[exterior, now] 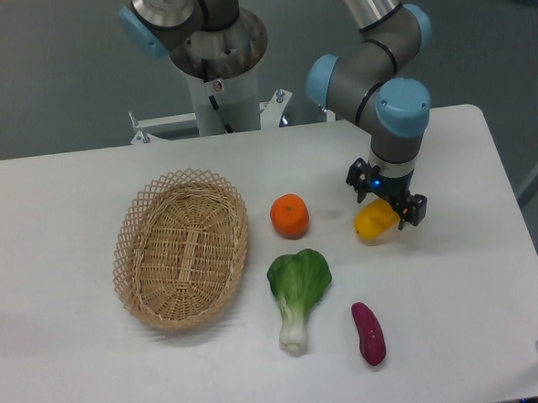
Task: Pick up the mango from the table
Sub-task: 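Lower the gripper around the mango and close on it, then lift the gripped mango up off the table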
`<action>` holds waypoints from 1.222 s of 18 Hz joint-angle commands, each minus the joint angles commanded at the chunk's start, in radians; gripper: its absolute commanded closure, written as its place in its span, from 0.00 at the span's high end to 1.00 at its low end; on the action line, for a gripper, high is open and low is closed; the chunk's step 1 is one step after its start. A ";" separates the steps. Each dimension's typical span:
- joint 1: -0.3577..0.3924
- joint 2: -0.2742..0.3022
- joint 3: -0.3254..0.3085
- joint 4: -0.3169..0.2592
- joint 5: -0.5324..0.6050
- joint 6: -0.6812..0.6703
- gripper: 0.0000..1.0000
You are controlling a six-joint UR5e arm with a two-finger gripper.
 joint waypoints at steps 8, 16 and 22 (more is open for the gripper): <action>0.002 0.009 0.012 -0.002 -0.002 -0.054 0.48; 0.009 0.034 0.020 -0.002 -0.024 -0.083 0.45; -0.005 0.057 0.086 -0.008 -0.121 -0.216 0.46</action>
